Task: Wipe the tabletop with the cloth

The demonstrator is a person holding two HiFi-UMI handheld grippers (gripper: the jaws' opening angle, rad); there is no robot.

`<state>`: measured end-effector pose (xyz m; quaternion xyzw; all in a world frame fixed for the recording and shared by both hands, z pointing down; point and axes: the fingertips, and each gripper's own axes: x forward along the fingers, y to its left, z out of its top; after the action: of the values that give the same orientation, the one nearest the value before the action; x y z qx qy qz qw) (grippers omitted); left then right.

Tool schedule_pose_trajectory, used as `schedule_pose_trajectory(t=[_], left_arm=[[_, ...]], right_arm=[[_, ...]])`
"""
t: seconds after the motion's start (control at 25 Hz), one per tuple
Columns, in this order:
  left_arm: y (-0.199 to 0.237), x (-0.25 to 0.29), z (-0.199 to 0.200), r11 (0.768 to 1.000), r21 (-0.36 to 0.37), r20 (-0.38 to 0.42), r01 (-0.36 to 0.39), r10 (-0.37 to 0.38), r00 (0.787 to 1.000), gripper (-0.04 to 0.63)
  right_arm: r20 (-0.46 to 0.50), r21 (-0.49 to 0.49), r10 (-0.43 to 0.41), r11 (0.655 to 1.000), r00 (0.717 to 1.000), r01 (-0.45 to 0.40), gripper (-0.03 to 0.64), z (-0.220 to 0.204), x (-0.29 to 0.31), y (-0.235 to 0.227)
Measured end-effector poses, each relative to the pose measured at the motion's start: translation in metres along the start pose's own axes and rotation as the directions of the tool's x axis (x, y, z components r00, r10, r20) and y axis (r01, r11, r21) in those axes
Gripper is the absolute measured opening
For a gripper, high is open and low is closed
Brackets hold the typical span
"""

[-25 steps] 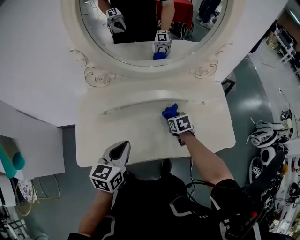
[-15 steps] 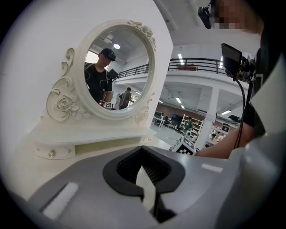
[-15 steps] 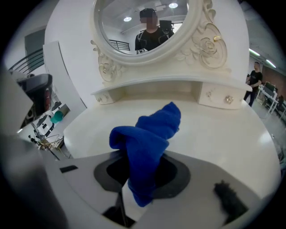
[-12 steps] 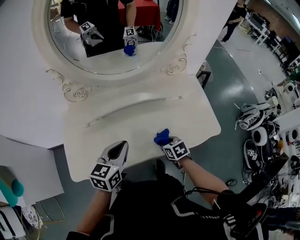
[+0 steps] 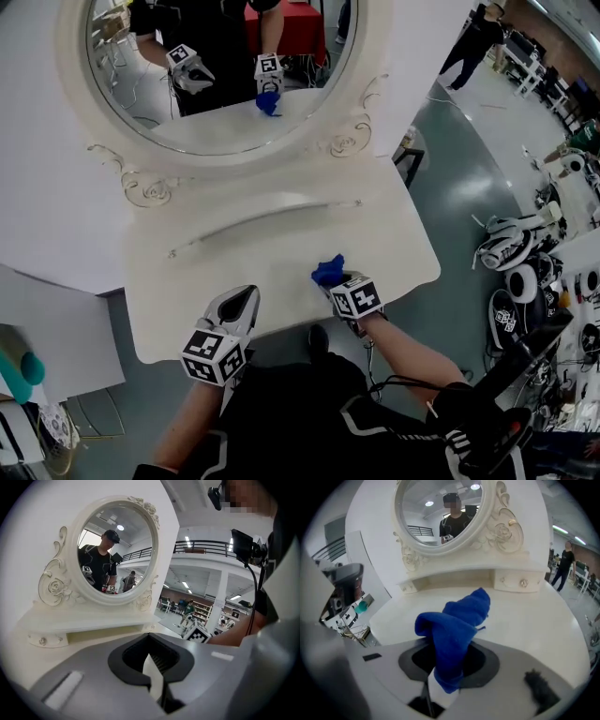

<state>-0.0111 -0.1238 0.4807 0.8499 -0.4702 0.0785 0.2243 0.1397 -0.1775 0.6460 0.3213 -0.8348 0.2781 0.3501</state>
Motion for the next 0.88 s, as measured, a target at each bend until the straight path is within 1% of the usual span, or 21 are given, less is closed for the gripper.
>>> schedule_pose_trajectory(t=[0.08, 0.2, 0.28, 0.36, 0.48, 0.56, 0.64, 0.72, 0.88], left_arm=[[0.001, -0.002, 0.0, 1.0, -0.008, 0.003, -0.026, 0.026, 1.0, 0.009], [0.009, -0.011, -0.004, 0.997, -0.024, -0.003, -0.078, 0.078, 0.997, 0.009], [0.018, -0.02, -0.006, 0.992, -0.035, -0.003, -0.123, 0.123, 0.992, 0.009], [0.023, -0.023, -0.007, 0.986, -0.051, 0.007, -0.16, 0.16, 0.987, 0.009], [0.022, -0.021, -0.01, 0.981, -0.077, 0.019, -0.176, 0.178, 0.984, 0.009], [0.021, -0.02, -0.012, 0.982, -0.082, 0.017, -0.171, 0.173, 0.985, 0.009], [0.022, -0.02, -0.013, 0.985, -0.076, 0.012, -0.158, 0.159, 0.987, 0.009], [0.021, -0.017, -0.012, 0.988, -0.066, 0.01, -0.14, 0.141, 0.99, 0.009], [0.015, -0.009, -0.005, 0.996, -0.036, 0.012, -0.083, 0.083, 0.996, 0.009]], right_arm=[[0.019, -0.047, -0.028, 0.998, 0.999, 0.029, 0.123, 0.035, 0.012, -0.028], [0.001, -0.126, -0.073, 0.989, 0.997, 0.073, 0.123, 0.077, 0.035, -0.058], [-0.01, -0.147, -0.105, 0.984, 0.994, 0.102, 0.123, 0.096, 0.053, -0.07], [-0.016, -0.156, -0.112, 0.982, 0.994, 0.108, 0.123, 0.108, 0.066, -0.079], [-0.065, -0.195, -0.101, 0.977, 0.993, 0.086, 0.123, 0.102, 0.072, -0.084], [-0.086, -0.229, -0.108, 0.97, 0.99, 0.086, 0.123, 0.091, 0.068, -0.08], [-0.096, -0.243, -0.11, 0.966, 0.989, 0.083, 0.123, 0.078, 0.062, -0.072], [-0.101, -0.231, -0.097, 0.97, 0.99, 0.071, 0.123, 0.06, 0.053, -0.061], [-0.102, -0.174, -0.07, 0.983, 0.992, 0.051, 0.123, 0.02, 0.025, -0.041]])
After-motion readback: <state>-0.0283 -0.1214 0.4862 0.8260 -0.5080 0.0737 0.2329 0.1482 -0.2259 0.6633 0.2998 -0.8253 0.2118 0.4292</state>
